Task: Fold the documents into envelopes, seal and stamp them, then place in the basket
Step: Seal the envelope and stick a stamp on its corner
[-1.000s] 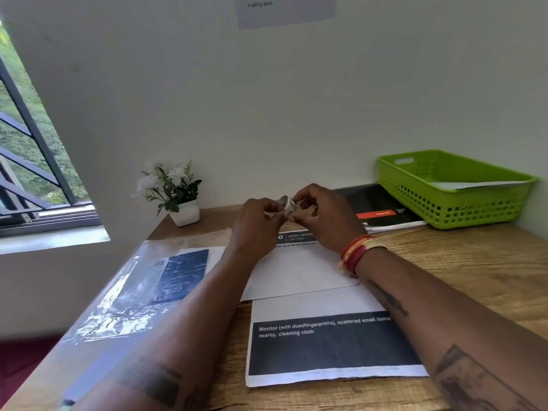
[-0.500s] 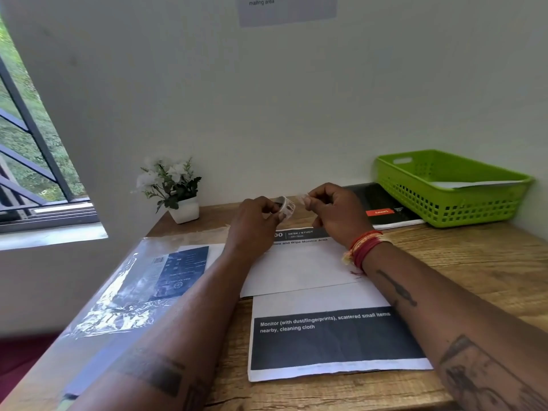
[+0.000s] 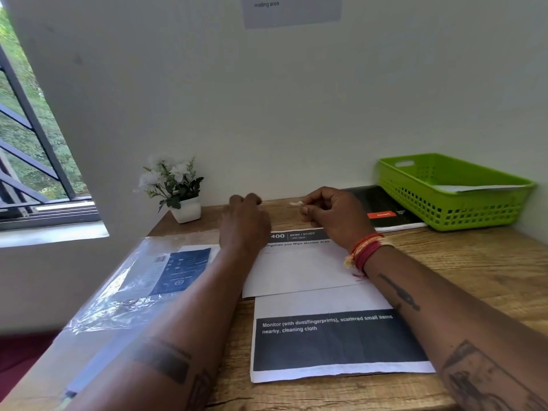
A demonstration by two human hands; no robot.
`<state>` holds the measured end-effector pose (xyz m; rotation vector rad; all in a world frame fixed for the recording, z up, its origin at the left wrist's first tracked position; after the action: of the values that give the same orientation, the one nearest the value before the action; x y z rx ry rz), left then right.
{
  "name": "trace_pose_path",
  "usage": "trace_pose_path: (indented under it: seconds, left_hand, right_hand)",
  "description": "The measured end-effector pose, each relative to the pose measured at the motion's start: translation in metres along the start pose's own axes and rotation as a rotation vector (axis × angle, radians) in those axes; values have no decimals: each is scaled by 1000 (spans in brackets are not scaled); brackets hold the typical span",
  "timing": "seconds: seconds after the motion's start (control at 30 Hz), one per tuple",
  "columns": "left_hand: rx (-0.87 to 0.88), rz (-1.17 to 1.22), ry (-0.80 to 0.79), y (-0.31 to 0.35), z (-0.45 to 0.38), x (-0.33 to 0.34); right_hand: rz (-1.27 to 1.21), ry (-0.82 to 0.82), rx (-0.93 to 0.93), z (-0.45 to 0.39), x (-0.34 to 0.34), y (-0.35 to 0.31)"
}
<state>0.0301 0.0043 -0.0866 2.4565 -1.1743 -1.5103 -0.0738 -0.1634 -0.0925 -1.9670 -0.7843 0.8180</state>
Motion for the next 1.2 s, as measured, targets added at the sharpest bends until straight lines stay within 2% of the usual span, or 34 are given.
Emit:
trace_pose_path:
  seconds: [0.07, 0.17, 0.27, 0.77, 1.0, 1.1, 1.2]
  left_hand:
    - [-12, 224, 1, 14, 4, -6]
    - [-235, 792, -212, 26, 12, -4]
    - [-273, 988, -290, 27, 18, -1]
    - [-219, 927, -238, 33, 20, -2]
    - [-162, 895, -188, 30, 18, 1]
    - [-120, 856, -192, 30, 18, 1]
    - [-126, 918, -207, 33, 19, 0]
  right_hand:
    - [10, -7, -19, 1, 0, -2]
    - [64, -19, -51, 2, 3, -4]
    - [100, -27, -80, 5, 4, -7]
    - [-195, -59, 120, 6, 4, -8]
    - [-191, -113, 214, 5, 7, -6]
    - [-197, -84, 221, 4, 6, -5]
    - [-205, -45, 224, 3, 5, -6]
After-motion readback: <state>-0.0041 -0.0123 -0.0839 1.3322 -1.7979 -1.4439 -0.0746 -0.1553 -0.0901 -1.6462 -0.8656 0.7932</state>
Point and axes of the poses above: each hand's wrist, its own z-axis away from the middle knuckle, its own x-axis out of the palm, y = z × x, the point moved 1 cm from there along -z, towards the middle knuckle, and after that the axes turned 2 degrees about x, right-handed, at the moved point
